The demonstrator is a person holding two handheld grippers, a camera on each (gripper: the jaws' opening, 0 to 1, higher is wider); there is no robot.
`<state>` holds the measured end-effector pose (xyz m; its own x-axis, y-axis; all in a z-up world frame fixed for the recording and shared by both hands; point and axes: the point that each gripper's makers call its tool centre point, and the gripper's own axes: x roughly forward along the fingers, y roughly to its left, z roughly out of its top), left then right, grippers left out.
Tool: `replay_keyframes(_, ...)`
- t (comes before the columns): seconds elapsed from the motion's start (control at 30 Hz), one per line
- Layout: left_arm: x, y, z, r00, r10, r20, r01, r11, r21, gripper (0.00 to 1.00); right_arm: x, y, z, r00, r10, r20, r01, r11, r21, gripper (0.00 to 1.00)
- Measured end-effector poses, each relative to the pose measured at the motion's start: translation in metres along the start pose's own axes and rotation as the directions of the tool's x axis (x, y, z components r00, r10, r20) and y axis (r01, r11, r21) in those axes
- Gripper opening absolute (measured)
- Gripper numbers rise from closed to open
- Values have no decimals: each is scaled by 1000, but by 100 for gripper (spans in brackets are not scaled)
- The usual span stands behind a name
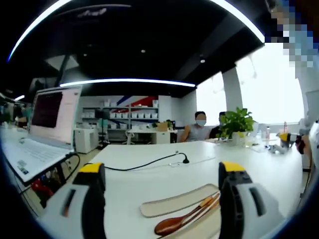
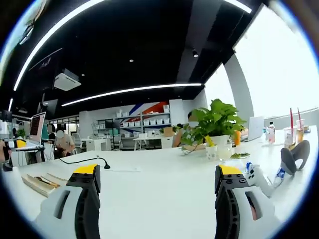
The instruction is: Arrange the utensils inside the cutlery case until each visible utensil rests in its matching compartment.
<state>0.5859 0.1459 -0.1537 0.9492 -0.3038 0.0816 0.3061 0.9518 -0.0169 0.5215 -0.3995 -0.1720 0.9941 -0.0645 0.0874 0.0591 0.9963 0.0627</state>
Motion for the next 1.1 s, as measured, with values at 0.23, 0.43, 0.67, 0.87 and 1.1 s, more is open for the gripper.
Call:
replay_keyframes(0.23, 0, -4, -2, 1000, -11, -8, 11, 1000, 6, 100, 2, 3, 1, 1000, -2, -30, 0, 999, -52, 99)
replay_keyframes(0.43, -2, -5, -3, 1000, -11, -12, 11, 1000, 12, 100, 2, 5, 5, 999, 4, -34, -6, 998, -60, 99)
replay_keyframes(0.67, -6, -1, -4, 1000, 7, -7, -7, 1000, 16, 100, 0, 9, 8, 999, 20, -25, -22, 997, -70, 99)
replay_keyframes(0.87, -7, 0, 0, 1000, 20, 15, -21, 999, 28, 100, -5, 7, 6, 999, 24, -23, -25, 998, -66, 99)
replay_keyframes(1.1, -8, -3, 3, 1000, 11, 26, -12, 999, 29, 100, -8, 6, 0, 999, 24, -44, -26, 998, -55, 99)
